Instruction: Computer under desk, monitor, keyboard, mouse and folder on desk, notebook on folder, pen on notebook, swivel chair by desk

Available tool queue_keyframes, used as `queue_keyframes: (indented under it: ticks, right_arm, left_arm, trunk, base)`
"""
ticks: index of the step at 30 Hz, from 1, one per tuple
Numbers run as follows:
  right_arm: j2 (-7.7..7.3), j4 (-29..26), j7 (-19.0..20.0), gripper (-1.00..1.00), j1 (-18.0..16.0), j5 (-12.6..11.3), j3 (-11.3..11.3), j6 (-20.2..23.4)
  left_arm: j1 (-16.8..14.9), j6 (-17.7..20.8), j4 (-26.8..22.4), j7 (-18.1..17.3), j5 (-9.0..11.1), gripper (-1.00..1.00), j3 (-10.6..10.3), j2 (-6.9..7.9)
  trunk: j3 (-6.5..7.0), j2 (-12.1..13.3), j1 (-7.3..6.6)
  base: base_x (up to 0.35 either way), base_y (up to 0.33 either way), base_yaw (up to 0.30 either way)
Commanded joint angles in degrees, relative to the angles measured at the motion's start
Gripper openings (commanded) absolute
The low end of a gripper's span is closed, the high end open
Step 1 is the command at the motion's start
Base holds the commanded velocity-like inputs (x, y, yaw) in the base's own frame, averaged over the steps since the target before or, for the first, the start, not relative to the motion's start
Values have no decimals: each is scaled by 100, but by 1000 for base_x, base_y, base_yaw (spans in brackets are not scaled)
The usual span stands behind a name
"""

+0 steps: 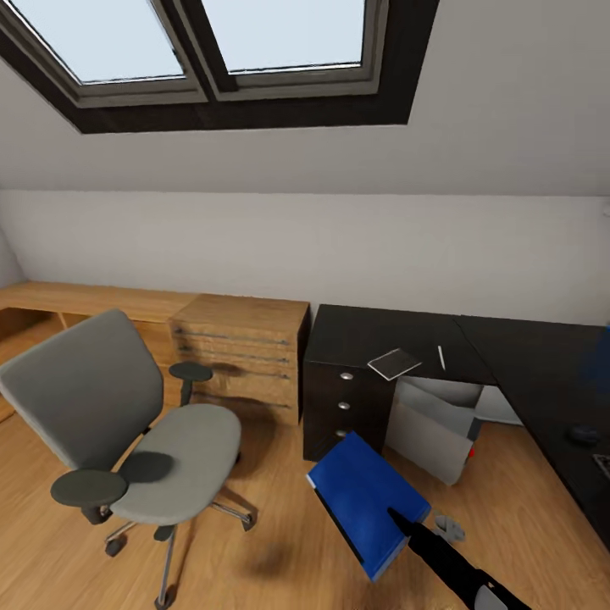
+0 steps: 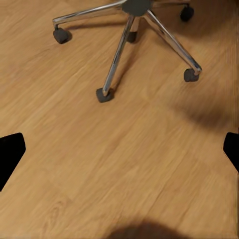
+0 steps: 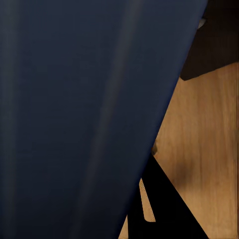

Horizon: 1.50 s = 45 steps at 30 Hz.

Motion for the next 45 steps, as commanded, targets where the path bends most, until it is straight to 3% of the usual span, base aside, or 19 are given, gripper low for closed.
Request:
queue_keyframes:
  ticks: [1,12,22,30,34,38,45]
  right_arm:
    - [0,8,6,-100,-5,53,-31,-49]
    - [-11,3,4,-100,-5,51,-33,-50]
    - [-82,-1,7,-100,-5,51,-35,-42]
    - [-92,-1,7,-100,-5,51,-36,-45]
    - [-82,-1,18,-100,-5,54,-33,-44]
    - [-82,-1,29,-100,-5,58,-32,-45]
    - [-95,5,14,-100,-4,69,-31,-50]
  left_arm:
    - [3,-3,-11,-24,49,100,0,1]
    - [3,-22,-410,4,38,100,1,-7]
    - [3,-18,-233,-7,58,100,-1,-225]
    - [3,-22,-286,-16,78,100,14,-211]
    - [3,-18,-74,-21,79,100,17,-209]
    - [3,-28,28,-23,74,100,18,-217]
    - [2,-37,75,-17,70,100,22,-197]
  trunk:
    - [13,38,-22]
    - [211,479,-264]
    - [390,880,-483]
    - [534,1201,-659]
    - [588,1321,-725]
    - [588,1321,-725]
    - [714,1602,-879]
  base:
    - [0,0,-268]
    - [0,0,-268]
    - [0,0,-266]
    - [0,0,-265]
    - [0,0,-240]
    - [0,0,-100]
    - [0,0,-20]
